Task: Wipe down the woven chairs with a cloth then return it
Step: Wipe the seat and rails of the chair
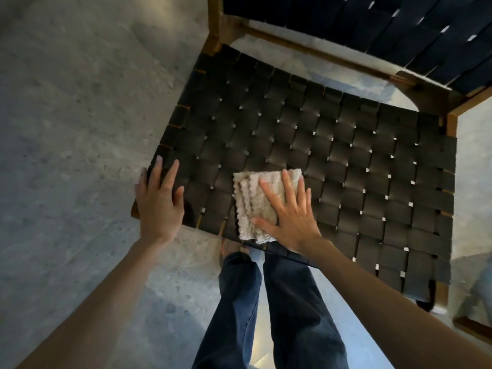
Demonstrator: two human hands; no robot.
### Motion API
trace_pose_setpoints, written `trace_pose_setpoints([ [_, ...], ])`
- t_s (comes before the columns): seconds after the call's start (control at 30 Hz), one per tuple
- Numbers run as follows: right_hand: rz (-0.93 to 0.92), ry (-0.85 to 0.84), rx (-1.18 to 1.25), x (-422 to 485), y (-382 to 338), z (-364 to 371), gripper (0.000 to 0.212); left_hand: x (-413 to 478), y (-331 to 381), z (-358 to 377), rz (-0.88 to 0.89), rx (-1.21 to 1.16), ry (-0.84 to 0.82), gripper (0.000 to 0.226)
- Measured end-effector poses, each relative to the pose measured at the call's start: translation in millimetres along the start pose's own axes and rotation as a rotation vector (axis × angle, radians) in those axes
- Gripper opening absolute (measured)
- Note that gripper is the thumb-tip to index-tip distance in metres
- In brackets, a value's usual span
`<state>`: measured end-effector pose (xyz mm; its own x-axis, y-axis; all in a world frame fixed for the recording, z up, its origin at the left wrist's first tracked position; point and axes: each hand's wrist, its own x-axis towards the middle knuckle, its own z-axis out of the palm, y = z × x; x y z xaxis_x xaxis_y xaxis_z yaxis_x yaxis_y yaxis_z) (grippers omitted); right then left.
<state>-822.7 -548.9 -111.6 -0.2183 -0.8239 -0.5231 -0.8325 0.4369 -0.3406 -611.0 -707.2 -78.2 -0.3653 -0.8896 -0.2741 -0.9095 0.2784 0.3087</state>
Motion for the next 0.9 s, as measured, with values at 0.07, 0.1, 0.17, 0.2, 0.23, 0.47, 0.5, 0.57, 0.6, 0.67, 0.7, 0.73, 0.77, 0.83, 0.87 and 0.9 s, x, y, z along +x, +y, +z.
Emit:
trace_pose_setpoints([
  [0.07, -0.055, 0.042, -0.035, 14, -28, 8, 0.082, 3, -18, -4, -0.053, -0.041, -0.001, 0.049],
  [0.1, -0.054, 0.08, -0.042, 22, -42, 11, 0.08, 4, -24, -6, -0.076, -0.102, -0.011, 0.048],
  [0.17, -0.057, 0.138, -0.051, 39, -69, 15, 0.078, 3, -33, -12, -0.111, -0.24, -0.008, 0.046],
  [0.2, -0.08, 0.149, -0.058, 47, -81, 16, 0.077, 0, -36, -15, -0.126, -0.304, 0.001, 0.044],
  [0.23, -0.115, 0.157, -0.067, 56, -93, 16, 0.077, -3, -39, -17, -0.131, -0.356, 0.011, 0.043],
  [0.47, -0.326, 0.132, -0.132, 84, -155, 7, 0.068, -6, -54, -17, -0.297, -0.679, -0.005, 0.037],
  [0.5, -0.359, 0.12, -0.136, 82, -156, 7, 0.067, -5, -54, -18, -0.322, -0.704, -0.025, 0.036],
  [0.57, -0.386, 0.108, -0.135, 83, -154, 6, 0.064, -4, -55, -20, -0.319, -0.713, -0.049, 0.035],
  [0.6, -0.386, 0.107, -0.141, 85, -151, 4, 0.063, -3, -55, -21, -0.297, -0.697, -0.053, 0.035],
  [0.67, -0.382, 0.107, -0.166, 90, -147, 0, 0.061, -1, -53, -23, -0.246, -0.658, -0.039, 0.036],
  [0.7, -0.379, 0.109, -0.174, 92, -146, -1, 0.06, 0, -51, -24, -0.222, -0.637, -0.025, 0.036],
  [0.73, -0.373, 0.112, -0.18, 94, -146, -1, 0.059, 2, -47, -24, -0.194, -0.618, -0.007, 0.037],
  [0.77, -0.362, 0.12, -0.181, 94, -146, -1, 0.058, 4, -43, -25, -0.166, -0.603, 0.014, 0.038],
  [0.83, -0.306, 0.144, -0.156, 97, -146, 1, 0.057, 11, -36, -26, -0.151, -0.59, 0.045, 0.04],
  [0.87, -0.257, 0.153, -0.13, 101, -146, 0, 0.057, 15, -33, -25, -0.163, -0.583, 0.055, 0.04],
  [0.9, -0.2, 0.162, -0.101, 108, -145, -2, 0.057, 20, -30, -23, -0.18, -0.574, 0.058, 0.041],
])
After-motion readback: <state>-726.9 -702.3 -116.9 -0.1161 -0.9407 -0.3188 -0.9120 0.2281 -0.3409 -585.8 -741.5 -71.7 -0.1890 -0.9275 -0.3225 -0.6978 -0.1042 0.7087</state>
